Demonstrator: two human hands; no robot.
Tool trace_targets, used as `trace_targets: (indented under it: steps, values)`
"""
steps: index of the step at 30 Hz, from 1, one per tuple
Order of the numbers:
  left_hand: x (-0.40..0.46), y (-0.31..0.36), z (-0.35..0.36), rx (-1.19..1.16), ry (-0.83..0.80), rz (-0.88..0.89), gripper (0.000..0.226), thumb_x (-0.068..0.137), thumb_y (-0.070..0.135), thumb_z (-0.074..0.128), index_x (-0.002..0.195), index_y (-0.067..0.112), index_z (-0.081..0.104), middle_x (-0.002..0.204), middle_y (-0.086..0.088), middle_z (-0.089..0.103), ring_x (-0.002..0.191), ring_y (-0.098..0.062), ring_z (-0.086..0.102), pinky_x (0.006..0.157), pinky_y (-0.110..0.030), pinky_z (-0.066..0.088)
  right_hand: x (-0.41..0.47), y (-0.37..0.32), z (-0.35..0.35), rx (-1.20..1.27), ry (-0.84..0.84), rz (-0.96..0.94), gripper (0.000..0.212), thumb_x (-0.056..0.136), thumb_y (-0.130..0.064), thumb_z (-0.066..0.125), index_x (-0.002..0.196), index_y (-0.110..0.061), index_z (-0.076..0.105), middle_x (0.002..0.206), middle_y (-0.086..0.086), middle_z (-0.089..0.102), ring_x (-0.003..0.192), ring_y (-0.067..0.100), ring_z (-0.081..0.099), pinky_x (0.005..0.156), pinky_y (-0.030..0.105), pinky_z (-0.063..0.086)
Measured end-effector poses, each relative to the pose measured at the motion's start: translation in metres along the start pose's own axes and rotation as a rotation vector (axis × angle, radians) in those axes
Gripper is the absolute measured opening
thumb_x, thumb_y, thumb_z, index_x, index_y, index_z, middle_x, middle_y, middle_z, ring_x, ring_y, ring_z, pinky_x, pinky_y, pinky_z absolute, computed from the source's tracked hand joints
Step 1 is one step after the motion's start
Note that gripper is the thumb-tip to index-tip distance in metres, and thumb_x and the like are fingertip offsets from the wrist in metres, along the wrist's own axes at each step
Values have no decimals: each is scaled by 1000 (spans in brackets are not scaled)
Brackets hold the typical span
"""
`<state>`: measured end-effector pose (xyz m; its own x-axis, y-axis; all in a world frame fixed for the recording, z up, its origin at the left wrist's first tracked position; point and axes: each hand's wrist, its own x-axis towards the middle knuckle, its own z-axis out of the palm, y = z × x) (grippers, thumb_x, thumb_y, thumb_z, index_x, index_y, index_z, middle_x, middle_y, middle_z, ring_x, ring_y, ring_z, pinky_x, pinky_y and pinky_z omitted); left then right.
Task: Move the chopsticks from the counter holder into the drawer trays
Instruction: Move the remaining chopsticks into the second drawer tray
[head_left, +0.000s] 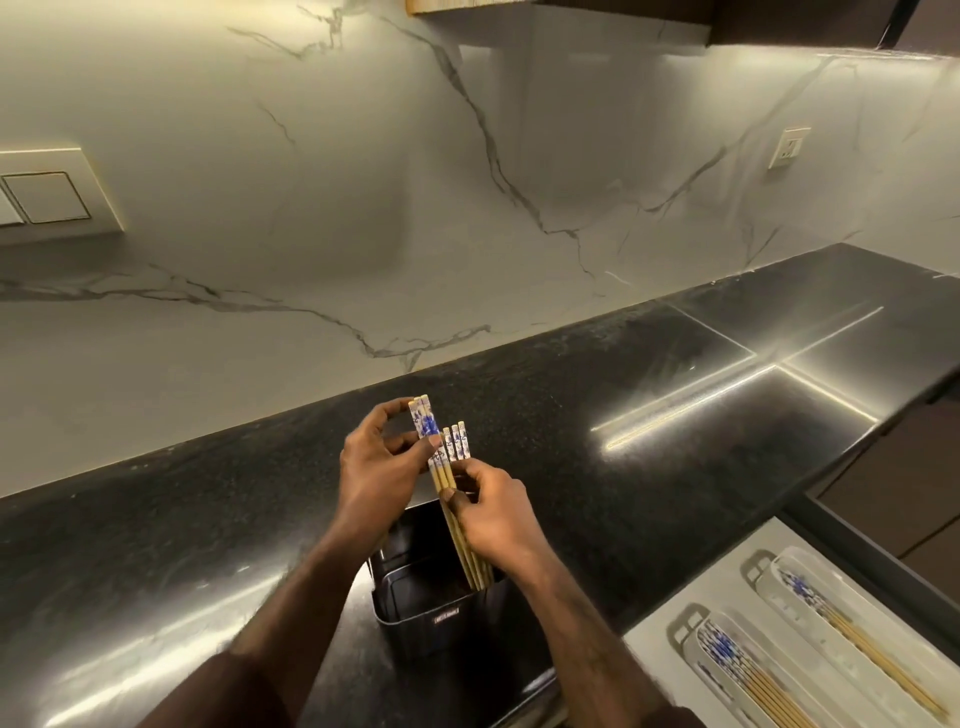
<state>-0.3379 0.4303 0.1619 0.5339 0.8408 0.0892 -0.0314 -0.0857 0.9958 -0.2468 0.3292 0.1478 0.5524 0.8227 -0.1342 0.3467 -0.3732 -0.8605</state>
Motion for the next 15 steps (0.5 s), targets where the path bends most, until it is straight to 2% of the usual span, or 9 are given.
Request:
trace_targets:
  steps: [2,4,6,9,15]
  values:
    - [2,12,-1,-31,-1,26,49,82,6,71,127,19,54,96,-7,75,88,-16,74,77,-31,60,-1,0,1,34,-19,-9,32,98,-22,57,129,-25,57,115,-5,67,96,5,65,87,24,53]
    - [3,26,-3,-42,13,56,47,82,7,71,124,22,56,99,-8,75,89,-16,74,73,-27,60,-3,-1,0,126,-42,-15,21,98,-24,56,117,-29,61,108,-4,70,95,8,68,93,33,54]
    - [4,39,-5,-80,40,64,47,82,5,71,124,22,56,98,-9,75,89,-16,74,69,-24,59,-6,-2,-4,240,-81,-28,16,98,-24,55,112,-29,63,101,-3,73,92,10,71,93,36,56]
    - [3,58,-10,-164,102,57,49,83,3,70,126,19,54,93,-10,76,85,-18,74,69,-25,60,-12,-3,-16,348,-172,-36,21,99,-23,53,118,-21,63,101,4,74,92,16,72,90,40,58]
    - [-4,82,-20,-319,195,31,51,84,-1,67,130,14,52,97,-18,73,90,-26,73,74,-34,61,-28,-4,-45,390,-396,-32,25,100,-25,51,118,-12,62,103,12,73,86,21,70,80,43,59]
